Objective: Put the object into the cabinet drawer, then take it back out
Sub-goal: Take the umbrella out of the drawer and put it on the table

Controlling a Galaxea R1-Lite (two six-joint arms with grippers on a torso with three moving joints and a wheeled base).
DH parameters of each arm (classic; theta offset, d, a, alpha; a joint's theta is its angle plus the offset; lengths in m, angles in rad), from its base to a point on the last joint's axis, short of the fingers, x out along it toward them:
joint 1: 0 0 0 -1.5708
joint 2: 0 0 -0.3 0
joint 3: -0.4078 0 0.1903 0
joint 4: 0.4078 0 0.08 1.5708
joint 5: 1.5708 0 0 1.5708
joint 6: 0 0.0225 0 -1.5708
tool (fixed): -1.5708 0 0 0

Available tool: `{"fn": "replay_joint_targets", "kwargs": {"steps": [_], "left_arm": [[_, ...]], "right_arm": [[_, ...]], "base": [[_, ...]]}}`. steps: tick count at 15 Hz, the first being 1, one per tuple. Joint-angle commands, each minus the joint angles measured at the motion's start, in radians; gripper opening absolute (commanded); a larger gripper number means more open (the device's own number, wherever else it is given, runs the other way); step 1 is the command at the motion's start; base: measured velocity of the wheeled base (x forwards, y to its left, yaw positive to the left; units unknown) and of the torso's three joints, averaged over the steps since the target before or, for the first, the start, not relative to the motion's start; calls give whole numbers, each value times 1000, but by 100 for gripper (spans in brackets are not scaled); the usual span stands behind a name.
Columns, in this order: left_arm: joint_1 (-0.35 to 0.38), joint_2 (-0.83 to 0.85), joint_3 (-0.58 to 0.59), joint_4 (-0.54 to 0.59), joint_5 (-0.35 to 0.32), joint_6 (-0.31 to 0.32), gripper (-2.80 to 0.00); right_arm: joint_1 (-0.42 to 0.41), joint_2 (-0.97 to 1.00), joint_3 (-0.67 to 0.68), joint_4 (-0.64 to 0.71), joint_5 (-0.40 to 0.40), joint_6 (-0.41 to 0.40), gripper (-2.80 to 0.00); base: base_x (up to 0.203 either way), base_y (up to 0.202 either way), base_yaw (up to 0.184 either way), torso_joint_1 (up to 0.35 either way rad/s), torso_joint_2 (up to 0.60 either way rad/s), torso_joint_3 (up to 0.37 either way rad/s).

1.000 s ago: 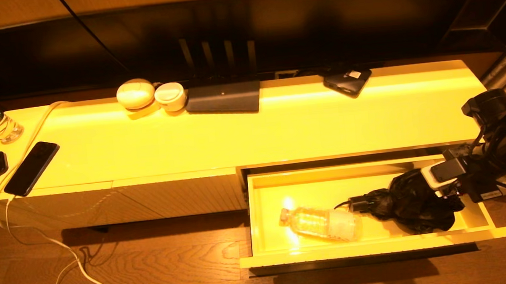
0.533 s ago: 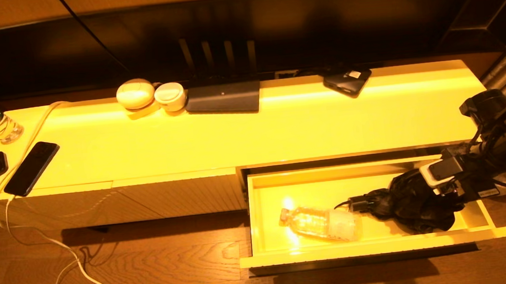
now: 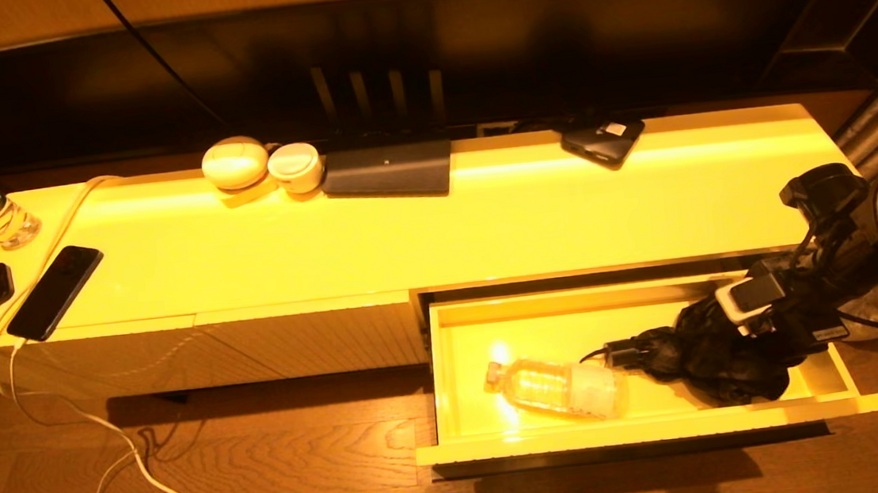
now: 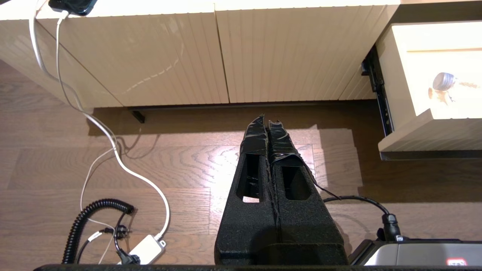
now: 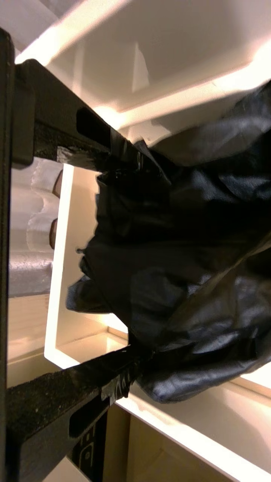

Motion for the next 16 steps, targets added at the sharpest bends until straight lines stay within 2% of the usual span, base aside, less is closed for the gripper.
{"fn": "replay_joint_targets", "kwargs": {"steps": [1, 16], "left_arm": [[0, 0, 2, -1, 0, 0, -280], [0, 0, 2, -1, 0, 0, -280]], "right_arm": [[0, 32, -29, 3, 2, -5, 0], [0, 148, -73, -10, 4, 1, 0]], "base": [[0, 0, 0, 0, 0, 0], [0, 0, 0, 0, 0, 0]]}}
